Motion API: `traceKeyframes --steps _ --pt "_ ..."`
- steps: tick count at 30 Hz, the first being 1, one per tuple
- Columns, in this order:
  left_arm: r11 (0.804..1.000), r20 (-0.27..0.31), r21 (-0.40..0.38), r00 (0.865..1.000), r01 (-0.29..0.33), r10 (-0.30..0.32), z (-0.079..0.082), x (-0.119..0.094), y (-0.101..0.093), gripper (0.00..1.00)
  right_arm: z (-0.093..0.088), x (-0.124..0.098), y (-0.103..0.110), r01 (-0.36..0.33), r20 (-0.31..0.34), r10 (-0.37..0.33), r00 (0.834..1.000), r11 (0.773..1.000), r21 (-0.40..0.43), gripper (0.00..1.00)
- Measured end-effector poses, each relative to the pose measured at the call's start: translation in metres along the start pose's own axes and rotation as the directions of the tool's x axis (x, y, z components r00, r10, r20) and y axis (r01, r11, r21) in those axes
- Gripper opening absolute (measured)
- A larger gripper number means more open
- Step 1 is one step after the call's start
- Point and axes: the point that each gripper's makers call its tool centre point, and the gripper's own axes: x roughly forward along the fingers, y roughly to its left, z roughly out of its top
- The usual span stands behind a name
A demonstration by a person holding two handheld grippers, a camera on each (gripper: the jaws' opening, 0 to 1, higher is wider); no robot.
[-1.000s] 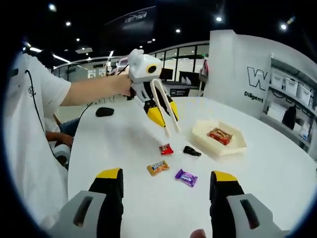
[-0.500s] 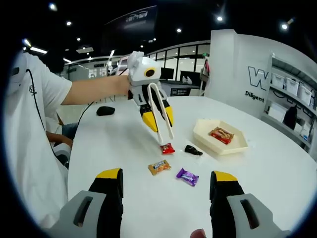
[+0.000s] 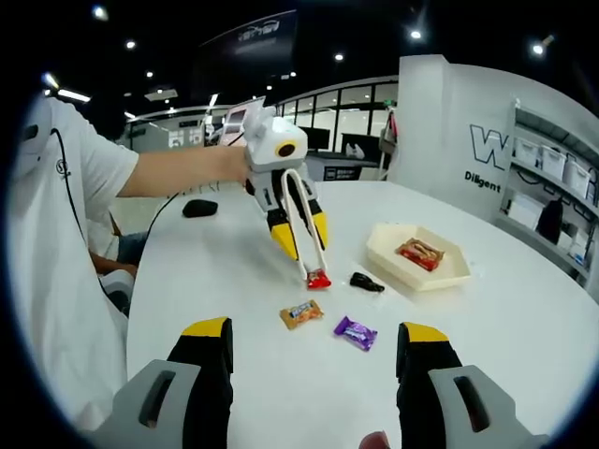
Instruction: Place the target food into the container with the food tongs after gripping and lifting it, then release it inside without dropping or visibly crushing the food.
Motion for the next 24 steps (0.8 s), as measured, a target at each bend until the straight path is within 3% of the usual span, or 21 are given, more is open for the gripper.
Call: traceKeyframes --steps 24 --pt "1.0 -0.021 -0.013 1.0 0.018 -0.018 -0.004 0.011 0.002 0.21 -0.007 0.003 -0.001 -0.014 0.002 0.014 1.0 1.0 0.013 0.68"
